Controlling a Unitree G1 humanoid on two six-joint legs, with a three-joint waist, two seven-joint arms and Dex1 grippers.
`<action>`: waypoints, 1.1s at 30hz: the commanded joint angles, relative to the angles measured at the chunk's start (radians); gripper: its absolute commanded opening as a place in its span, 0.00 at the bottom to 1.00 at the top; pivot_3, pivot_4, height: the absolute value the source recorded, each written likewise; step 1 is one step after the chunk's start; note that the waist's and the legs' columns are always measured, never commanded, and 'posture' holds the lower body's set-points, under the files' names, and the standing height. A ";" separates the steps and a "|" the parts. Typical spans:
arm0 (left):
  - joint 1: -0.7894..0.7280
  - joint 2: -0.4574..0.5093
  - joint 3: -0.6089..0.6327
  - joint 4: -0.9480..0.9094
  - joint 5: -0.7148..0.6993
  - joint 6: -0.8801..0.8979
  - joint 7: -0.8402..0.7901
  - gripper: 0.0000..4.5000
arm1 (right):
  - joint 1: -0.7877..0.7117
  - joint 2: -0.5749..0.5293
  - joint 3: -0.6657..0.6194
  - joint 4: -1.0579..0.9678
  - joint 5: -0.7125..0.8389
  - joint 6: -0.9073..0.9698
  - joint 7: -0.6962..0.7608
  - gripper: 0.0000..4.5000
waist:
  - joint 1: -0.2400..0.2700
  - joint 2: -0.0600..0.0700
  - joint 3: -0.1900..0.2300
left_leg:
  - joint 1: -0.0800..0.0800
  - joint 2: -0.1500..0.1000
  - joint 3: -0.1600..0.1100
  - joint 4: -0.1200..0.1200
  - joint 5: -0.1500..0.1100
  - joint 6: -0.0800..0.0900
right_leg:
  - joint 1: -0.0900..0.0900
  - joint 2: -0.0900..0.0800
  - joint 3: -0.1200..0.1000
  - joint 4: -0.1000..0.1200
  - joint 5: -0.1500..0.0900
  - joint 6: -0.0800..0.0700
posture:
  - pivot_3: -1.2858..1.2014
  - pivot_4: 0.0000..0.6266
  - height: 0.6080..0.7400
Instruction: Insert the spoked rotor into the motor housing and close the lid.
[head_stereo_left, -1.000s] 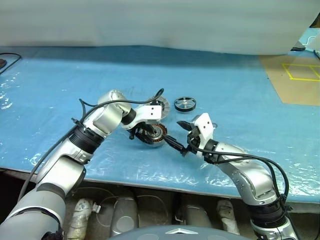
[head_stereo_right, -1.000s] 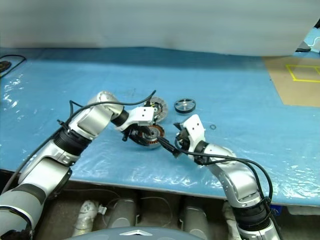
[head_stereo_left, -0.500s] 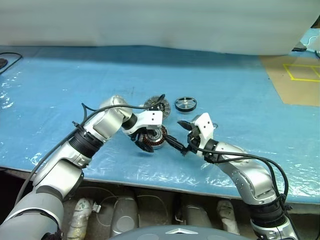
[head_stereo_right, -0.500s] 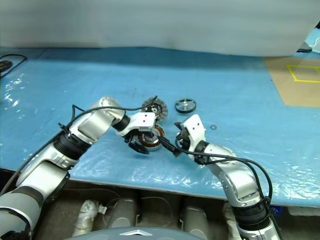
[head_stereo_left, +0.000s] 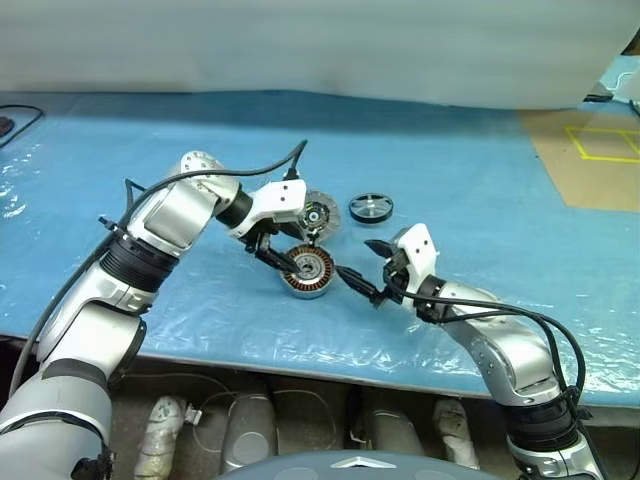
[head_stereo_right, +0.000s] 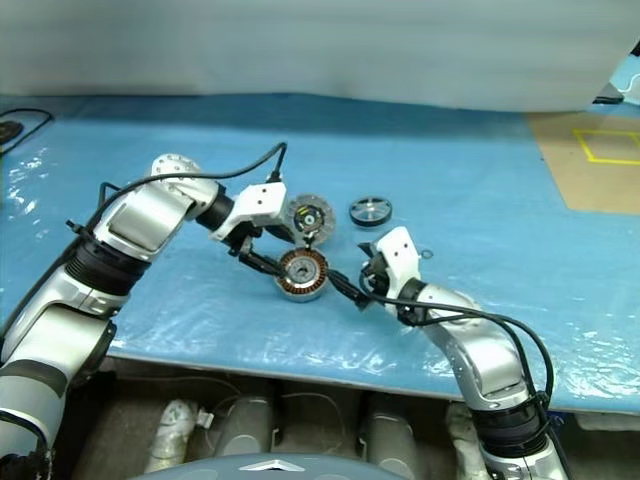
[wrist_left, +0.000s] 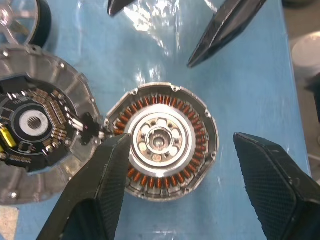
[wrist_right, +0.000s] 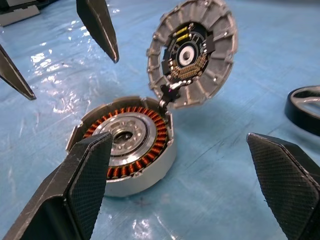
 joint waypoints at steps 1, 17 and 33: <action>0.019 -0.064 0.149 -0.067 -0.131 0.050 0.095 0.77 | -0.017 0.011 -0.056 -0.003 0.005 -0.062 -0.014 1.00 | 0.000 0.000 0.000 | 0.000 0.000 0.000 0.000 0.000 0.000 | 0.000 0.000 0.000 0.000 0.000 0.000 | 0.52 0.24 1.00; 0.486 -0.218 0.506 -0.143 -0.355 -0.081 0.501 0.77 | -0.009 -0.064 -0.321 0.200 -0.097 -0.236 -0.142 1.00 | -0.026 0.003 -0.001 | -0.001 -0.001 0.002 0.001 -0.001 0.002 | -0.001 0.002 0.000 0.000 -0.002 0.004 | 0.52 0.24 1.00; 0.583 -0.156 0.356 -0.276 -0.395 -0.122 0.489 0.77 | 0.001 0.022 -0.247 0.487 -0.180 -0.408 -0.138 1.00 | -0.028 0.003 -0.001 | 0.000 0.000 0.003 0.001 -0.001 0.002 | -0.002 0.002 0.001 0.000 -0.004 0.007 | 0.52 0.24 1.00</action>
